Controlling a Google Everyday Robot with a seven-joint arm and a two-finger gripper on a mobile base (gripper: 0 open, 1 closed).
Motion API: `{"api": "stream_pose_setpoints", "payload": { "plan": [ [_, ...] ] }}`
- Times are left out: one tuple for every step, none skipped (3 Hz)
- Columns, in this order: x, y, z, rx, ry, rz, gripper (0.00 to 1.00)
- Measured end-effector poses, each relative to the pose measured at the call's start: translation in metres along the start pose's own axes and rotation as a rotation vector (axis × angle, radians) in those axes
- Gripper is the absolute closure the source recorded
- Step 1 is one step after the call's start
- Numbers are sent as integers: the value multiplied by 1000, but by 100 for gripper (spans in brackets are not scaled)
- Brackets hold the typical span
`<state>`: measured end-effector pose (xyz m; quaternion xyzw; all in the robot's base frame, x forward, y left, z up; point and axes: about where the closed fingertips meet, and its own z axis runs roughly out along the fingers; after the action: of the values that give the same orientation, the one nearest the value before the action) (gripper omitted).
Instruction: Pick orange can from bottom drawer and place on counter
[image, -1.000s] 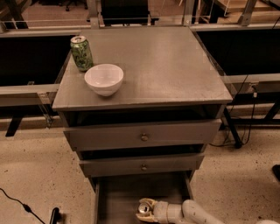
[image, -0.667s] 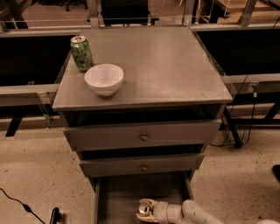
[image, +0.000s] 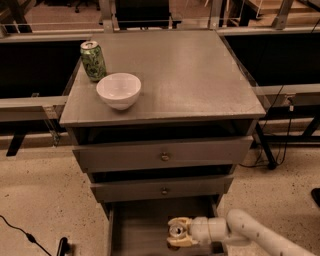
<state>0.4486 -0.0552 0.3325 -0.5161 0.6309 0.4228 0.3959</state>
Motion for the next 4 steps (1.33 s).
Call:
{"api": "stream_pose_setpoints", "payload": {
  "plan": [
    [-35,0,-22,-52,12,-48,100],
    [-40,3,-21,-66,-8,-59,100],
    [-70,21,-34,-92,-46,-129,100],
    [-150,72,-78,-63,-49,-279,100]
  ]
}}
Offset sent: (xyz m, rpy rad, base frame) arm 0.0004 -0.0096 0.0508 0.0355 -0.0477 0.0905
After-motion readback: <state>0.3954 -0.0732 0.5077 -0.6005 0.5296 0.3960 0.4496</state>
